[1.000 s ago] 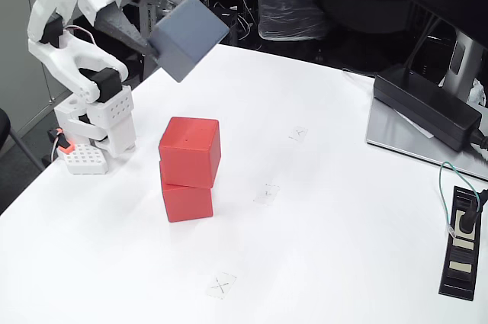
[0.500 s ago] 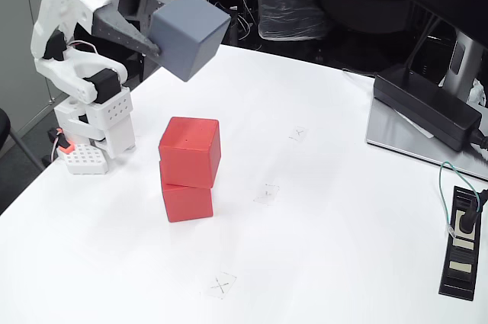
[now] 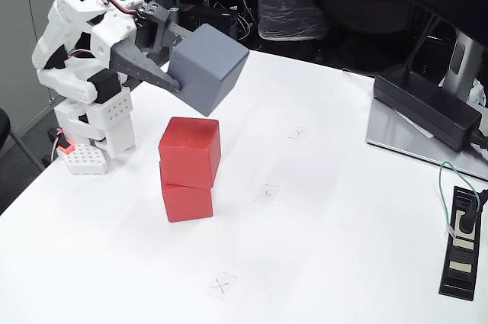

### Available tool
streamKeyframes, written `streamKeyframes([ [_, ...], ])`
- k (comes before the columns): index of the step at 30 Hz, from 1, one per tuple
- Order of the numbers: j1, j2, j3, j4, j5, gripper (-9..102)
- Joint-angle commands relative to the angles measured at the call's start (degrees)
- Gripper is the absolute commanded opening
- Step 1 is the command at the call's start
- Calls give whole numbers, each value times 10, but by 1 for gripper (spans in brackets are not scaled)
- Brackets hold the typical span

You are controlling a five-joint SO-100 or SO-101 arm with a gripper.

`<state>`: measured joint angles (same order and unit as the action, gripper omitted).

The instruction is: Stack the three blocks in an ordered color.

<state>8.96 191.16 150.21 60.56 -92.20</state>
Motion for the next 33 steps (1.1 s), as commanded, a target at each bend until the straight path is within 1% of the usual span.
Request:
streamKeyframes([
  [1,4,3,3,-12,-6,12],
  [6,4,3,4,5,-6,12],
  [11,4,2,-17,72,-6,12],
  [21,4,-2,-118,192,-7,12],
  [29,4,-2,-126,198,-7,12],
  [33,5,-2,-125,197,-42,12],
])
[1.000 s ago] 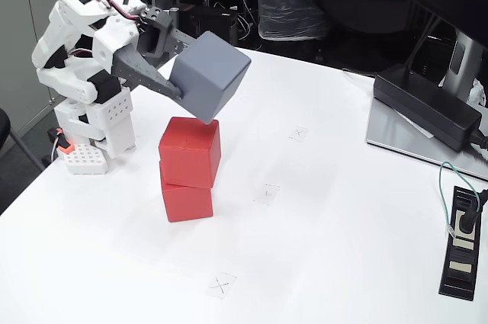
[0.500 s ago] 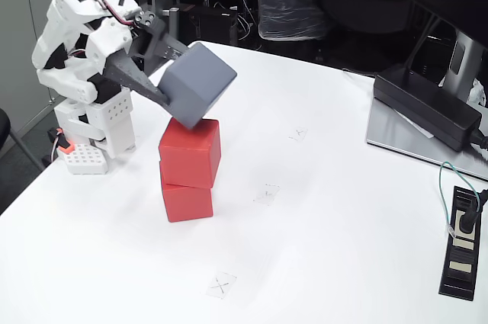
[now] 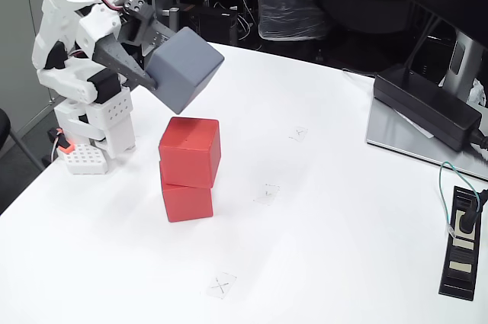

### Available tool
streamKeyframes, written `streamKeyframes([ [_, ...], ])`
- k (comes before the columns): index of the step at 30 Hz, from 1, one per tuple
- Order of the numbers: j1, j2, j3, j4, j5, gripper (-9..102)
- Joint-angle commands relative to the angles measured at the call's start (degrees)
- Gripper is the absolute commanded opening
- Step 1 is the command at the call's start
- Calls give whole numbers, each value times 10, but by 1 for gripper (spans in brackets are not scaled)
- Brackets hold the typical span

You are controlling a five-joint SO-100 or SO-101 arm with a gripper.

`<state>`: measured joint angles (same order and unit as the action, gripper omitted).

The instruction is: Stack the three blocks in an ordered color.

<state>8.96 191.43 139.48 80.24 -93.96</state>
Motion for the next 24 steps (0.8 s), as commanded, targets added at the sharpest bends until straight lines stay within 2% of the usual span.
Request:
streamKeyframes([
  [1,5,-4,-17,0,-38,12],
  [10,52,-4,-14,-11,-63,12],
  [18,85,-4,78,-153,-63,12],
  [24,85,-4,116,-187,-64,12],
])
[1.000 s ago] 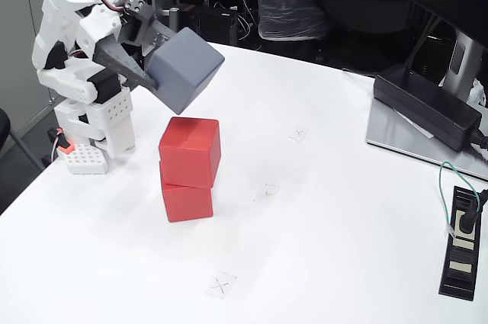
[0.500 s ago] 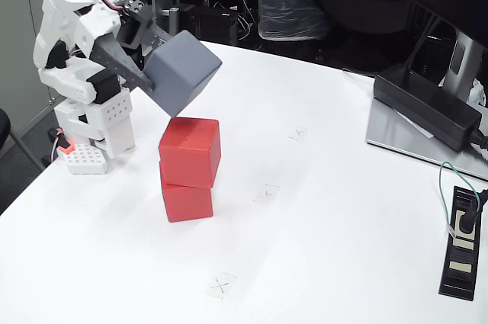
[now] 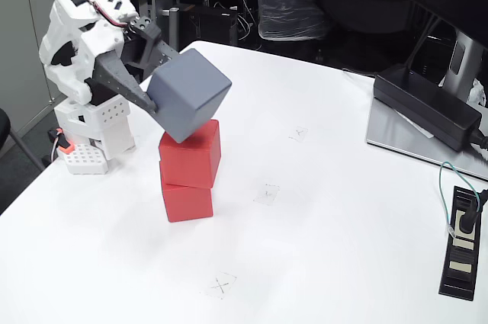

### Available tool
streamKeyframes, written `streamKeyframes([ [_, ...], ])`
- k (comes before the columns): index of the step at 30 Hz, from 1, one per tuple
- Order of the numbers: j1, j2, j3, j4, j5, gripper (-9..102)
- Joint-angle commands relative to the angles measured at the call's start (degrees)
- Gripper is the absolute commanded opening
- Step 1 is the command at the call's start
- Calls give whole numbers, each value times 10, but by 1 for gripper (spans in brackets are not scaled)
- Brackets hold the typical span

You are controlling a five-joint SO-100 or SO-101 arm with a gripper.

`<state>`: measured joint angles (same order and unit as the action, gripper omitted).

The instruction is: Stack the three blocks in an ordered color.

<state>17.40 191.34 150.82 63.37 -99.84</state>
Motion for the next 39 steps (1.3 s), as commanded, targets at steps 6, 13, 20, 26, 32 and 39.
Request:
streamKeyframes([
  [6,1,-4,25,-20,-5,12],
  [13,0,-4,30,-22,-5,12],
  [20,-1,-4,31,-22,-5,13],
  [26,-1,-4,31,-22,-5,15],
  [32,-1,-4,31,-23,-5,26],
  [39,-2,-3,30,-24,-5,31],
])
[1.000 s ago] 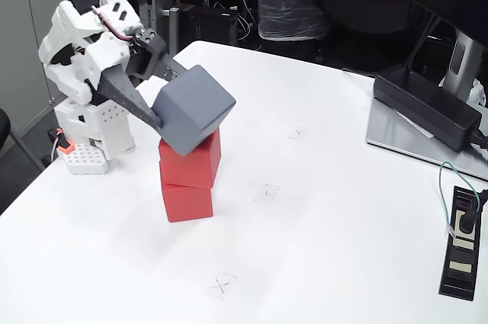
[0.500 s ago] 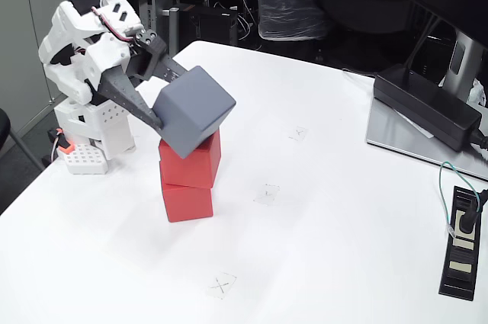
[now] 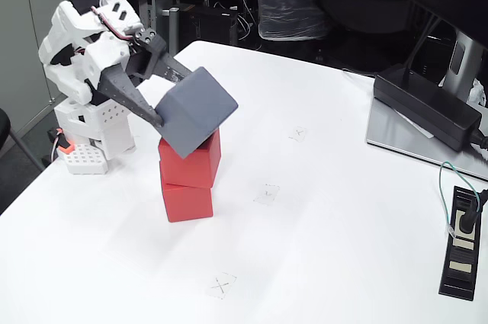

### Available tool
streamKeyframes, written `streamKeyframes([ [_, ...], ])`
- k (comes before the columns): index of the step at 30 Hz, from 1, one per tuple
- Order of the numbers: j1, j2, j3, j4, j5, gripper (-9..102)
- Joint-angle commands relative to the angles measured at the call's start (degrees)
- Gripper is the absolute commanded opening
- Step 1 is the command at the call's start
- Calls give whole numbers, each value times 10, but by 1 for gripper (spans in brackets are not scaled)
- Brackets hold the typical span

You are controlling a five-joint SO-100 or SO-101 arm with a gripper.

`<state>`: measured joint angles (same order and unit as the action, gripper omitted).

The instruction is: Stack the three blocks in an ordered color.

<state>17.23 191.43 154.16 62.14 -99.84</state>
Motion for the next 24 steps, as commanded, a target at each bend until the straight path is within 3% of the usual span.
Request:
streamKeyframes([
  [1,0,-4,-4,-11,-5,31],
  [24,-28,-2,-41,-15,-4,31],
])
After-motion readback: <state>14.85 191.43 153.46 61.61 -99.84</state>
